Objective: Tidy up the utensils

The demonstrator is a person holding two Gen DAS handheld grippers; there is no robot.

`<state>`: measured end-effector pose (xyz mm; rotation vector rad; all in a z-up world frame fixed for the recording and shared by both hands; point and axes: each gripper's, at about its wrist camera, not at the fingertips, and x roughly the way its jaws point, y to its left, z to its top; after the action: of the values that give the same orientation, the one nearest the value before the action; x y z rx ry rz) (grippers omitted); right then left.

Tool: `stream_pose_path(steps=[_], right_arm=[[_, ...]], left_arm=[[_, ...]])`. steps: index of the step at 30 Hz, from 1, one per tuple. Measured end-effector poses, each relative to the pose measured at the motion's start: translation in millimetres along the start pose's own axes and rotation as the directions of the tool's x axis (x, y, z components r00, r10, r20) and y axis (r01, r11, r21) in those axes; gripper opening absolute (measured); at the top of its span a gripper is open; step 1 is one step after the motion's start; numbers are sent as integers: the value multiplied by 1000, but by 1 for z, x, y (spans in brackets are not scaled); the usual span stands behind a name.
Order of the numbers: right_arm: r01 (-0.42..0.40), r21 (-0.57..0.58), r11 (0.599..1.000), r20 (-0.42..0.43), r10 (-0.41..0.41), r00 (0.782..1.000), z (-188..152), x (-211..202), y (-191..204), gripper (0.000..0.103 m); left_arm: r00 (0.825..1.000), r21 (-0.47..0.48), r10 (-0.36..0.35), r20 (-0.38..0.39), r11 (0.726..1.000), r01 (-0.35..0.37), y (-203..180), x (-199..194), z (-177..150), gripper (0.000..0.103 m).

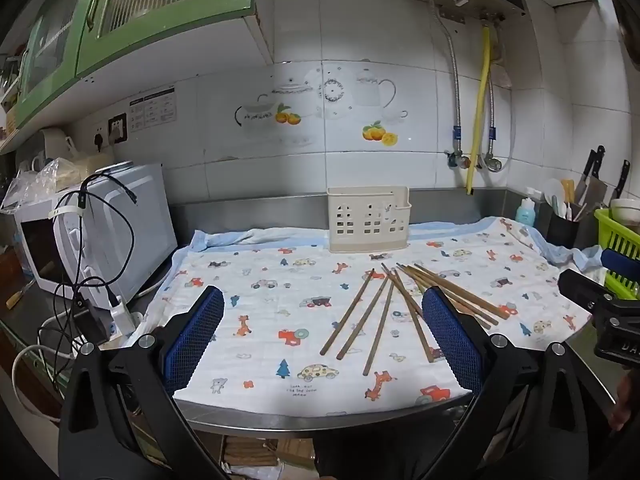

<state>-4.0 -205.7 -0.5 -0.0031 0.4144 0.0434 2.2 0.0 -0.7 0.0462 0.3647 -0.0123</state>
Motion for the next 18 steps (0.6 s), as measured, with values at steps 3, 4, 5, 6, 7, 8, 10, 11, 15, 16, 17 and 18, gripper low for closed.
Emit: stream_pose_path(steps=[3, 4, 5, 6, 7, 8, 10, 11, 15, 16, 17, 18], right_arm=[[1, 5, 1000, 9, -1, 1000, -2, 0, -1, 97], [-3, 8, 1000, 9, 2, 1000, -2, 0, -1, 97], [-5, 8, 1000, 9, 5, 1000, -1, -3, -1, 97], [-4, 6, 1000, 8, 4, 1000, 0, -3, -1, 97], [-4, 5, 1000, 8, 4, 1000, 0, -3, 0, 97], [-7, 5, 1000, 9, 7, 1000, 0, -3, 0, 97], [-9, 8, 1000, 13, 9, 1000, -1, -5, -5, 97], [-6, 7, 1000, 14, 6, 1000, 0, -5, -5, 97], [-4, -4, 1000, 10, 4, 1000, -2, -3, 3, 97], [-4, -6, 1000, 11, 4, 1000, -3, -4, 4, 97], [-4, -5, 1000, 11, 4, 1000, -2, -3, 3, 97], [-4, -4, 1000, 11, 4, 1000, -2, -3, 3, 97]], left_arm=[[1000, -16, -6, -4, 1000, 6, 4, 2, -1, 98], [1000, -30, -8, -4, 1000, 8, 11, 2, -2, 98], [1000, -31, -9, -4, 999, 8, 13, 2, -3, 98], [1000, -32, -14, 1, 999, 14, 14, 1, -5, 98], [1000, -28, -20, -1, 999, 20, 16, 1, -5, 98], [1000, -31, -17, 1, 999, 17, 18, 0, -3, 98], [1000, -31, -19, 4, 999, 19, 17, -2, -5, 98], [1000, -24, -2, 4, 1000, 3, 8, -3, -6, 98], [1000, -31, 1, 3, 1000, -1, 9, -3, -6, 98], [1000, -32, -1, 3, 999, 1, 9, -3, -6, 98], [1000, -34, -2, 1, 999, 2, 9, -2, -6, 98], [1000, -35, 0, 1, 999, 0, 9, -2, -6, 98]])
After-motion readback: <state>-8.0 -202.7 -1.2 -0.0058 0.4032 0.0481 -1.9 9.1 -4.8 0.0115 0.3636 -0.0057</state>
